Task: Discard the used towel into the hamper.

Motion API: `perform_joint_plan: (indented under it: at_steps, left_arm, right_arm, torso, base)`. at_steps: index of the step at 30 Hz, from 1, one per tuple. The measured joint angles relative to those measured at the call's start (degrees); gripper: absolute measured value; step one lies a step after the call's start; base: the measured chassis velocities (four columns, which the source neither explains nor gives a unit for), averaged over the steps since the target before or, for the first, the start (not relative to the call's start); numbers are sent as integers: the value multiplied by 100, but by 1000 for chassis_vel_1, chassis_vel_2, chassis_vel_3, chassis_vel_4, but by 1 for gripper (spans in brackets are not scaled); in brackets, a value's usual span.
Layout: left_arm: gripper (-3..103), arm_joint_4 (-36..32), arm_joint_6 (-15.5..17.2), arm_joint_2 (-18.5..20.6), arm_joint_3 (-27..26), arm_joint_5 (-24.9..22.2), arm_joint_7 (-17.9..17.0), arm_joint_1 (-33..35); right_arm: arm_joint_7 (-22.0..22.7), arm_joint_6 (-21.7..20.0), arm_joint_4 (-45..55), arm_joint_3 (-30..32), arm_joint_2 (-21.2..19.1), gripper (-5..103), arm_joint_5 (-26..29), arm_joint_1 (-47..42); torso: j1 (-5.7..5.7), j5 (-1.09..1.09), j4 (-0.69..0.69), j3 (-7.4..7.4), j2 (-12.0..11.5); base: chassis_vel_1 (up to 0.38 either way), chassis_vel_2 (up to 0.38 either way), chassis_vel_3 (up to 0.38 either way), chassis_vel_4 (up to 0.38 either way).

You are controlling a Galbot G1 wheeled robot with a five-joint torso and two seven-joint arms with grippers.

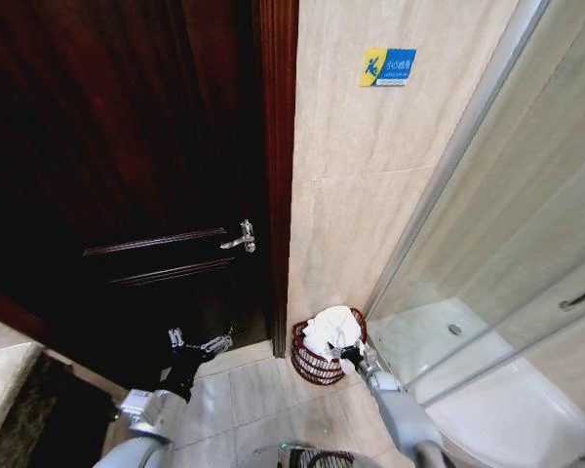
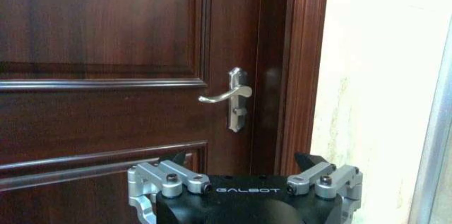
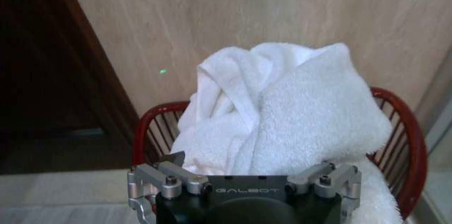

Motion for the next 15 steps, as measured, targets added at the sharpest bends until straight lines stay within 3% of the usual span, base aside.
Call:
perform_joint_plan:
  at_steps: [3, 8, 12, 15]
  left_arm:
    - [100, 0, 0, 0, 0, 0, 0, 0]
    - [100, 0, 0, 0, 0, 0, 0, 0]
    - [100, 0, 0, 0, 0, 0, 0, 0]
    - [100, 0, 0, 0, 0, 0, 0, 0]
  right_arm:
    - [-239, -128, -304, -1, 114, 100, -41, 275]
    - [-183, -65, -655, 27, 306, 100, -122, 573]
    - [612, 59, -935, 85, 501, 100, -310, 799]
    - [953, 216, -1030, 138, 497, 100, -330, 813]
  torso:
    - [0, 0, 0, 0, 0]
    - [0, 2, 2, 0, 0]
    - [0, 2, 2, 0, 0]
    - [0, 2, 1, 0, 0]
  base:
    - [0, 0, 0, 0]
    - [0, 0, 0, 0]
    - [0, 0, 0, 0]
    - [0, 0, 0, 0]
